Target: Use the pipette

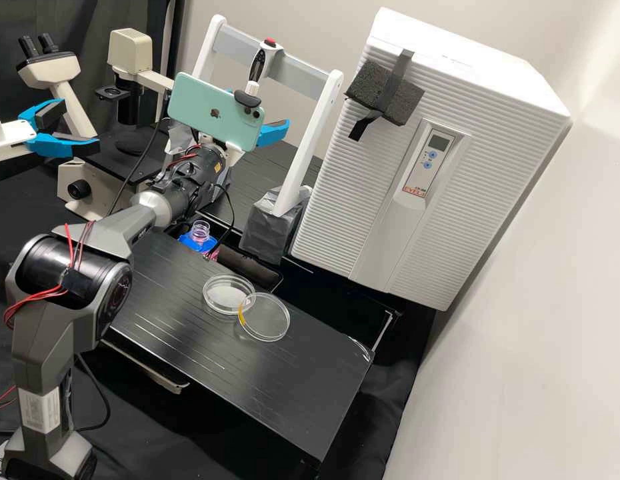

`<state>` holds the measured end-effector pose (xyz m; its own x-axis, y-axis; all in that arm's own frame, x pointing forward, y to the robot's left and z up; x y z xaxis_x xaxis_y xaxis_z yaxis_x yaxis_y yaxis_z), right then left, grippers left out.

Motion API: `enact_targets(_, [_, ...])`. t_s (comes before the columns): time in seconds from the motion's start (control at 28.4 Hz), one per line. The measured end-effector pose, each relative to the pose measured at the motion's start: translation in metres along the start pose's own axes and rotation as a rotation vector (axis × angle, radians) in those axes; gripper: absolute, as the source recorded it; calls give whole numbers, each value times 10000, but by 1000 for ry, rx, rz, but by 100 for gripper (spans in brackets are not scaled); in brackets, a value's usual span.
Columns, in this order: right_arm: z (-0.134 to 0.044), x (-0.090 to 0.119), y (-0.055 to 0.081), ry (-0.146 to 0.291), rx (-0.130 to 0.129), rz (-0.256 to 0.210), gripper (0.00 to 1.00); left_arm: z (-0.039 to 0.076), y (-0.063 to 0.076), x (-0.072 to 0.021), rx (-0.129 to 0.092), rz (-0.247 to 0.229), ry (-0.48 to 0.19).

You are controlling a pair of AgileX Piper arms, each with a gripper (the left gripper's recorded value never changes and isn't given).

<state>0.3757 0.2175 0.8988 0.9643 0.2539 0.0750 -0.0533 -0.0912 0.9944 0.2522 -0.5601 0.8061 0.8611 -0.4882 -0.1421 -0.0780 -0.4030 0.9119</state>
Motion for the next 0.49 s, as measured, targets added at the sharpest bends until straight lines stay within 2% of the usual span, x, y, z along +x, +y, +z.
enact_targets(0.14, [-10,-1,-11,3,-21,-3,0,0,0,0,0,0,0])
enact_targets(0.32, [-33,-4,-39,4,-19,-7,0,-9,-21,6,-2,-7,3])
enact_targets(0.49, [-48,-7,-56,7,-37,-10,0,-11,-27,8,-2,-9,3])
